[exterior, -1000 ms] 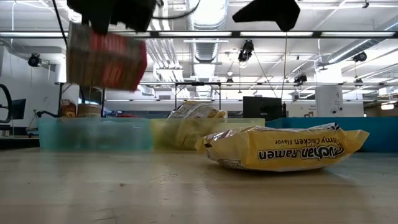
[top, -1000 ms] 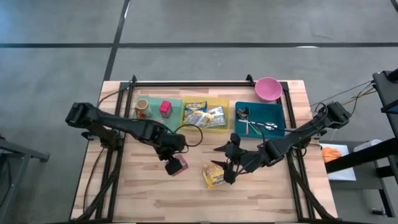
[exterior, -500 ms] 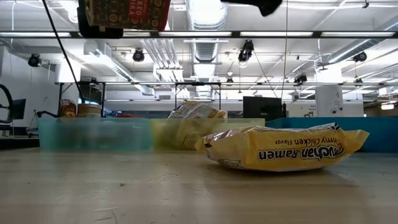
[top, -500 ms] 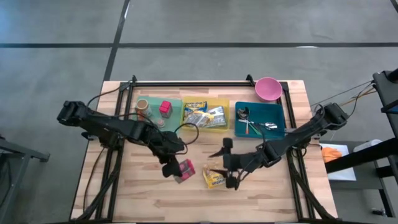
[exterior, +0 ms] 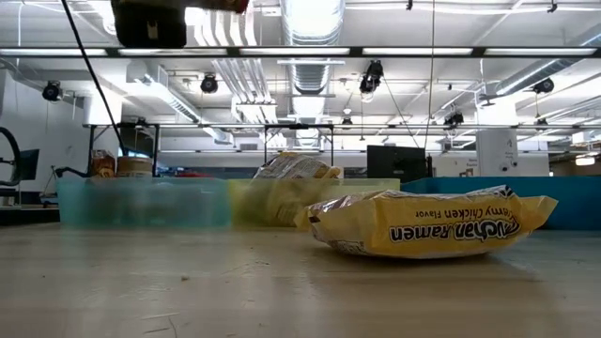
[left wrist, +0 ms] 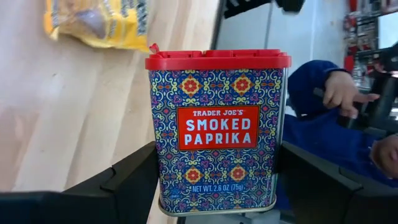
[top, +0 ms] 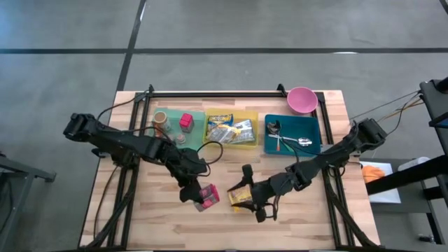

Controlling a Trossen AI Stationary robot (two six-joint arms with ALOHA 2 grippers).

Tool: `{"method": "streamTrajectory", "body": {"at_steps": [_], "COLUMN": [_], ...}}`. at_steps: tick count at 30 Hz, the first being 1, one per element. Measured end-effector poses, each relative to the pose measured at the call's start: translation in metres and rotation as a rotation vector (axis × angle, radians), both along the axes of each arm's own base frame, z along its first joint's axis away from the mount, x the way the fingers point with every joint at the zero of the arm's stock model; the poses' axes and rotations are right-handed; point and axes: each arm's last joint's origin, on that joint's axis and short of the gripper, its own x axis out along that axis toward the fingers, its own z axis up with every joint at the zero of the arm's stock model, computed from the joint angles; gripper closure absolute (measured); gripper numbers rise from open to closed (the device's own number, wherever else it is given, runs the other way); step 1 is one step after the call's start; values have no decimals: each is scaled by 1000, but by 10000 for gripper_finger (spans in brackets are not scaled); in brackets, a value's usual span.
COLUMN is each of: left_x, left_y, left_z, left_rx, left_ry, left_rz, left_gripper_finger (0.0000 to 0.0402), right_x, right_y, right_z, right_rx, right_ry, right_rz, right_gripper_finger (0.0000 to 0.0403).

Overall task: Pick & Place Food Item
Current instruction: Put the red seasoning can into the green bin

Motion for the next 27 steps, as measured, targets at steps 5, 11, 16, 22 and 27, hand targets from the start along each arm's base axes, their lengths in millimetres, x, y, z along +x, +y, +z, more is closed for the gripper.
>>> {"method": "streamTrajectory", "body": {"at_steps": [5, 11, 16, 22, 27], "left_x": [2, 2, 2, 3, 3], "left_y": [-3, -3, -3, -3, -5], "left_z": [3, 3, 4, 5, 6], "left_rx": [-22, -23, -26, -35, -37], "left_ry": [-35, -36, -47, -63, -67], "left_rz": [-19, -19, -19, -26, -31], "left_gripper_finger": [104, 104, 104, 104, 104], "right_x": [2, 2, 2, 2, 1], "right_y": [2, 3, 3, 2, 3], "right_z": [8, 11, 11, 11, 10], "right_rx": [78, 83, 79, 180, 161], "right_ry": [-63, -95, -93, -57, -51], "right_rz": [113, 142, 142, 123, 144], "right_gripper_finger": [172, 172, 172, 172, 172]}}
